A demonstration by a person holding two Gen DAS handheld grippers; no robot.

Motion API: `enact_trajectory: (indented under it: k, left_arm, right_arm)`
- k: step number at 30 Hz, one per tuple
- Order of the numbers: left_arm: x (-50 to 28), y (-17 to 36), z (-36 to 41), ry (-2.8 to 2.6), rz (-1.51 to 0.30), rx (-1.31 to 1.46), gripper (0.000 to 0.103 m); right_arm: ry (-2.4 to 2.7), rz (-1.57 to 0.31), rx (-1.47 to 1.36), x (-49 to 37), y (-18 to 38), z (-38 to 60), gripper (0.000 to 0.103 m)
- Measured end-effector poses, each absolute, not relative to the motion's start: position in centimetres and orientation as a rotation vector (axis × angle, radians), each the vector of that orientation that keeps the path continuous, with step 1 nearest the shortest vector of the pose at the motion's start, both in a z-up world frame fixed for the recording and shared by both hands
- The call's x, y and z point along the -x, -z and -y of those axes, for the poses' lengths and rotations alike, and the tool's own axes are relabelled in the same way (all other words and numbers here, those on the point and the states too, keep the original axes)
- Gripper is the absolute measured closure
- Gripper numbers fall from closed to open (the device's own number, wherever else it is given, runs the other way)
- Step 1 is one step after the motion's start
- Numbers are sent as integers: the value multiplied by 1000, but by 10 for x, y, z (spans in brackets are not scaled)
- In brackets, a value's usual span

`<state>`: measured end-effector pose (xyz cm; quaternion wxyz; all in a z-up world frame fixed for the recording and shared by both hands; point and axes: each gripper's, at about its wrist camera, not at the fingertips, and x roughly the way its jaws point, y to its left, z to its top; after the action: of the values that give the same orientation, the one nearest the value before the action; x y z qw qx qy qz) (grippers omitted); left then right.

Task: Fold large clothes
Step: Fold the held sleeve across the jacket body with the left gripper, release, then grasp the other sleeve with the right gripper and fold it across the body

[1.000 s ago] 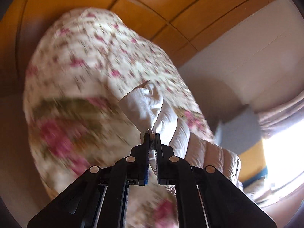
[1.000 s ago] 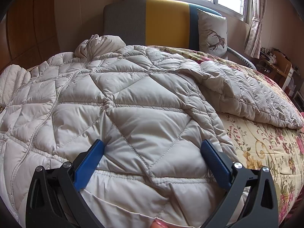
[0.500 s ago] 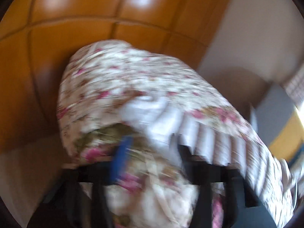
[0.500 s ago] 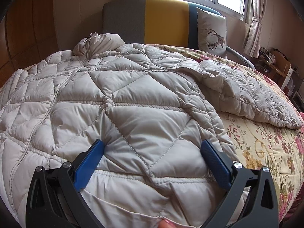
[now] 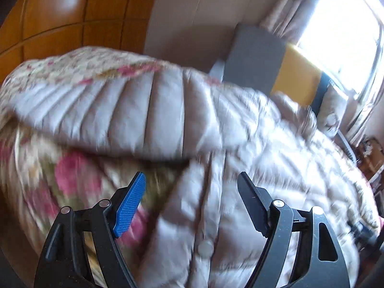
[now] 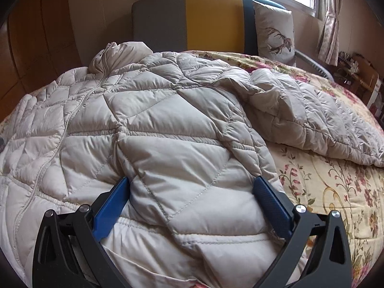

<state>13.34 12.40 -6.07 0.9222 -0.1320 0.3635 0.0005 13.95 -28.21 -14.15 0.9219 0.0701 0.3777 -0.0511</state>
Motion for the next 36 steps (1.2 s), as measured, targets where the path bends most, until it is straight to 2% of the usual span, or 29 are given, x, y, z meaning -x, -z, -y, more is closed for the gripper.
enact_trajectory:
  k: [3,8,10,12,16,19,21,26,31,33,36]
  left_arm:
    - [-117,78,-120,-24,-740,308,25]
    - [-122,57,-125,-85,-721,303,25]
    - [-128,46,-122,-89,-696,293,22]
    - [-133,38,-110,-76,-680,272,13]
    - [-150,54,-91,-55,-737,201,13]
    - [-151,73,-91,-53,-782,187,12]
    - [-148,76,-100,-40,-771,224,8]
    - [-142,83,-113,-4,-755,313,6]
    - [-136,82,-106,-20,-742,287,6]
    - [-136,82,-105,-24,-739,277,6]
    - [-135,82,-106,-18,-727,288,6]
  right_arm:
    - [-11,-799,-237,-138,139,298,2]
    - [-88,-680,-464,-117,120,330,2]
    - [-44,-563,-658,-107,119,363,2]
    - [109,-482,-872,-96,127,398,2]
    - [139,-464,-1250,-88,157,456,2]
    - [239,-459,-1212,-90,142,476,2]
    - [334,-439,-1200,-88,143,495,2]
    - [441,-287,-1376,-80,148,538,3]
    - [546,-222,-1399,-80,147,574,19]
    - [566,-202,-1402,-77,150,585,34]
    - [538,-193,-1390,-74,151,592,41]
